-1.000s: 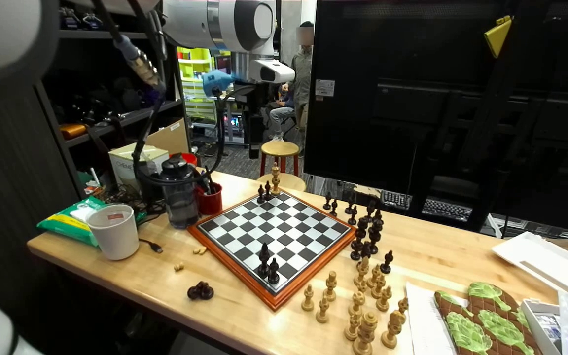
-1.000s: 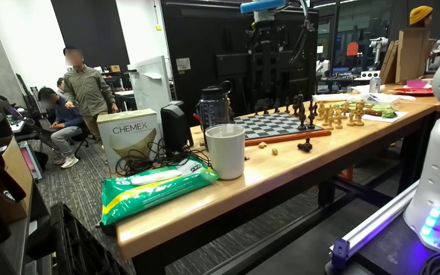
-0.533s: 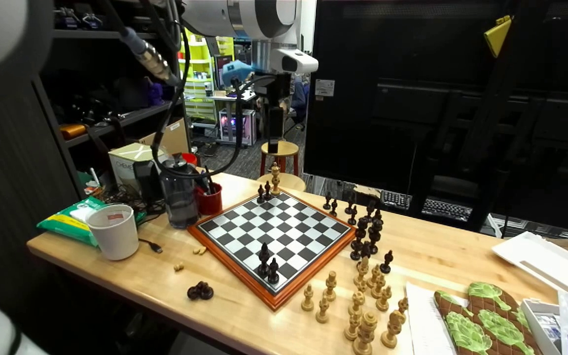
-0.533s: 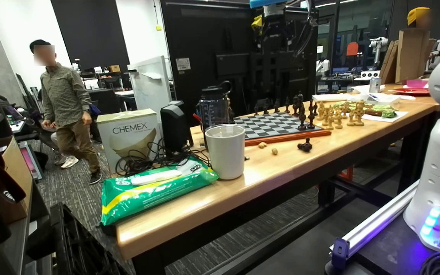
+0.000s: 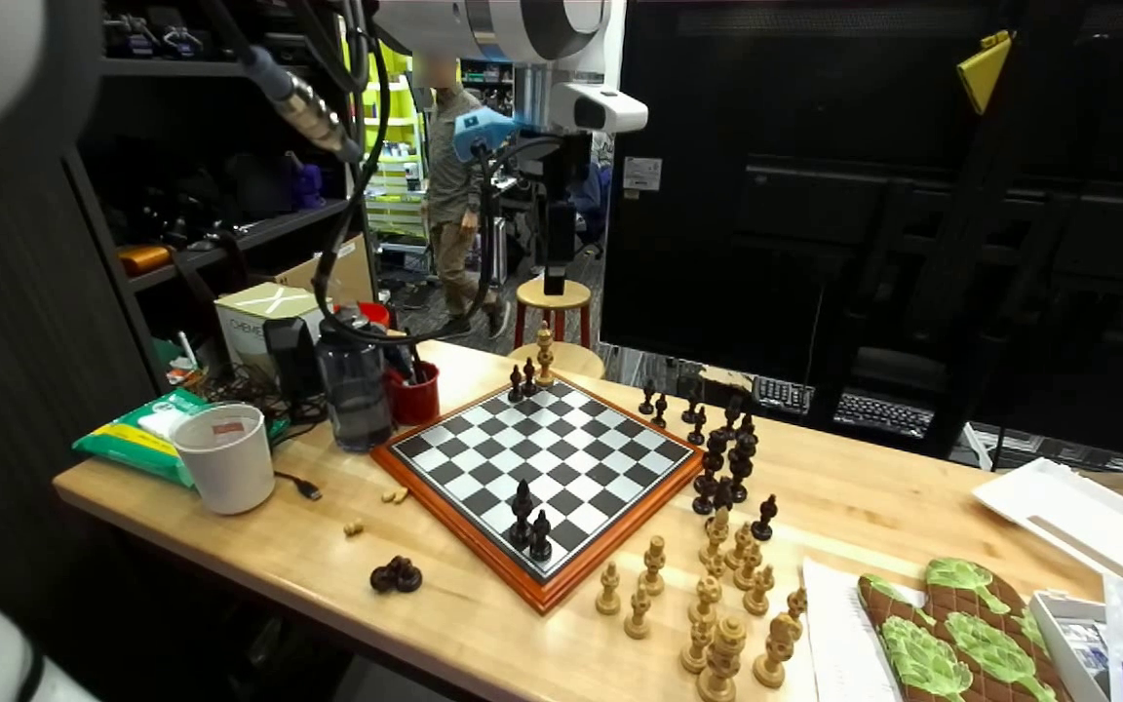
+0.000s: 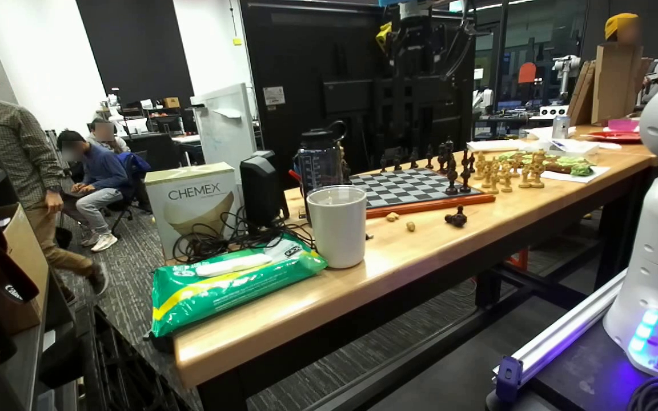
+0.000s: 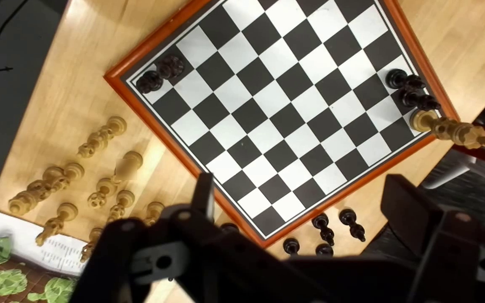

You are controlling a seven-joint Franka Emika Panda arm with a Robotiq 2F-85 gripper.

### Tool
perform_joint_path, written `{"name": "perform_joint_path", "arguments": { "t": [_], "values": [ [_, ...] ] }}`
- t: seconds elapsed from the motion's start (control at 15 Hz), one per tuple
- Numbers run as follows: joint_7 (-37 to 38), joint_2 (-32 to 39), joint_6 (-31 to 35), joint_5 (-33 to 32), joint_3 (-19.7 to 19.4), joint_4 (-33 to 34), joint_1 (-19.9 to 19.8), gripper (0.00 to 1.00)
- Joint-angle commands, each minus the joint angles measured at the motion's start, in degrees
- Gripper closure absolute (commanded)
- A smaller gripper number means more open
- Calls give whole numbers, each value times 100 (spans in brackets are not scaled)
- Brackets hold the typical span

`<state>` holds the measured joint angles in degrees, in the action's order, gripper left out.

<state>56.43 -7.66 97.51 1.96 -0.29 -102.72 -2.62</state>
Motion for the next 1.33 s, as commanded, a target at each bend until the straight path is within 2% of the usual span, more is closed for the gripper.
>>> {"name": "perform_joint_path", "arguments": {
  "t": [0.0,1.27],
  "values": [
    [-3,7,-14,2,9,16,-12,0],
    [-3,132,-109,-82,-23,155,-38,0]
  ]
}}
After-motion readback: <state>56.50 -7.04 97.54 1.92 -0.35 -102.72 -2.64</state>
